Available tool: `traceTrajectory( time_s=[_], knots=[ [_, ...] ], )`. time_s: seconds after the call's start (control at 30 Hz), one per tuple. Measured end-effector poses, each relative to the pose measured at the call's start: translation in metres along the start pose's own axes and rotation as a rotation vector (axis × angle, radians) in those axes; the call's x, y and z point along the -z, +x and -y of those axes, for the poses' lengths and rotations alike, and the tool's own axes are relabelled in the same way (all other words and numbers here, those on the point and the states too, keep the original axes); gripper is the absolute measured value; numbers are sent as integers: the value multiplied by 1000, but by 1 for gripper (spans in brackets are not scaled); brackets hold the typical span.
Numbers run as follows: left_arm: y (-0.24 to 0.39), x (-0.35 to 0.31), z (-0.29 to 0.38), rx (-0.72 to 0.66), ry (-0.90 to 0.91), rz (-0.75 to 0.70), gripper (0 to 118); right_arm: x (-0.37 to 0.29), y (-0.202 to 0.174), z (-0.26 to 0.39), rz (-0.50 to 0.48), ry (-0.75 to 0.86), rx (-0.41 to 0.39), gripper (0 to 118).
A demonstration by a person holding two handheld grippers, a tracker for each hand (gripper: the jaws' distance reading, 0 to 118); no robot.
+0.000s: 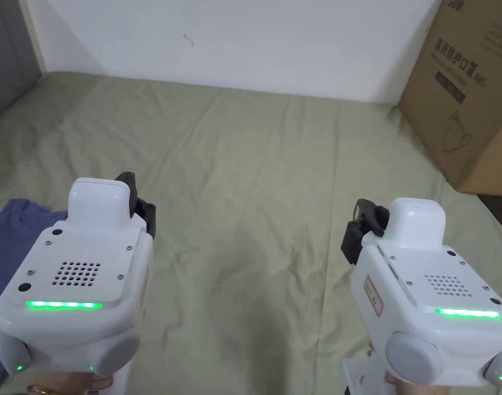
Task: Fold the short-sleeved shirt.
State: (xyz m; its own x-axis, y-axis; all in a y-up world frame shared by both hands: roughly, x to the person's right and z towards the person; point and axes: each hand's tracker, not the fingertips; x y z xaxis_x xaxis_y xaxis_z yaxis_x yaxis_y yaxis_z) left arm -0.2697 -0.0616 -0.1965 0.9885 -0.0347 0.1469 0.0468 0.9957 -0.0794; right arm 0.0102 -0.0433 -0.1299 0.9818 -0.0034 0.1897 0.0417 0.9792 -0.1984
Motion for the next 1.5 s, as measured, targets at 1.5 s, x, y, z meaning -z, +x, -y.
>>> traceTrajectory(
  time_s=[1.5],
  knots=[
    [-163,-123,8,-41,-36,-562,0,4,-206,-5,-641,0,-157,0]
  ],
)
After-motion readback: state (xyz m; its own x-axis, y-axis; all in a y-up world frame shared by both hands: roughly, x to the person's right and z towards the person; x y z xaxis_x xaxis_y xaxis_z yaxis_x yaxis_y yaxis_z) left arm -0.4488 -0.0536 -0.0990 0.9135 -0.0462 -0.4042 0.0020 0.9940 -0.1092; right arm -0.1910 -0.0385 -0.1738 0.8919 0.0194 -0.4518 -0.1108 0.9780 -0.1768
